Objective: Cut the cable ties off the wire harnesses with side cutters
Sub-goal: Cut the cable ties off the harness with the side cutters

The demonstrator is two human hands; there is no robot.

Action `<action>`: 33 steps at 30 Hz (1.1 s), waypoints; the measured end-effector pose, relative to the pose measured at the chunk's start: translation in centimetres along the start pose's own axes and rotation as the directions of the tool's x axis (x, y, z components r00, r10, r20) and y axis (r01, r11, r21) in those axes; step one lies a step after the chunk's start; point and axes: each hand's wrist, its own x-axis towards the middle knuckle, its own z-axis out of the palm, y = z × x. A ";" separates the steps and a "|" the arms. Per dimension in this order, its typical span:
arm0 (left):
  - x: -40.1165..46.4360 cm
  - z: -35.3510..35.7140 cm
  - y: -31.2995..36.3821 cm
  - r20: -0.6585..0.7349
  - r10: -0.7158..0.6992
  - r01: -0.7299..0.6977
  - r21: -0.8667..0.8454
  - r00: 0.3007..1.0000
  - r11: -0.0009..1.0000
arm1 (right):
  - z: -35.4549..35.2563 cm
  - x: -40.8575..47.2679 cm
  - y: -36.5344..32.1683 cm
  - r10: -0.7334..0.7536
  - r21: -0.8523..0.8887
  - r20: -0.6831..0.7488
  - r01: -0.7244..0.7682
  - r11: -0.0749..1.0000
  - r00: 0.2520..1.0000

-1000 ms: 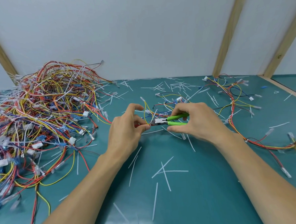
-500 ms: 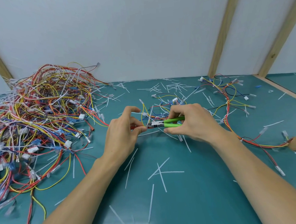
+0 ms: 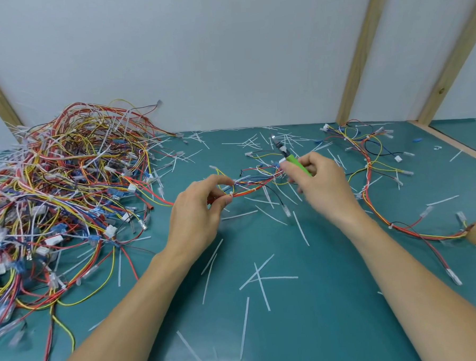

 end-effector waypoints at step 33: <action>0.0 -0.3 1.2 -0.104 0.341 -0.286 0.354 0.934 0.890 | 2.1 -2.4 -1.6 -0.139 0.082 0.321 0.119 0.989 0.937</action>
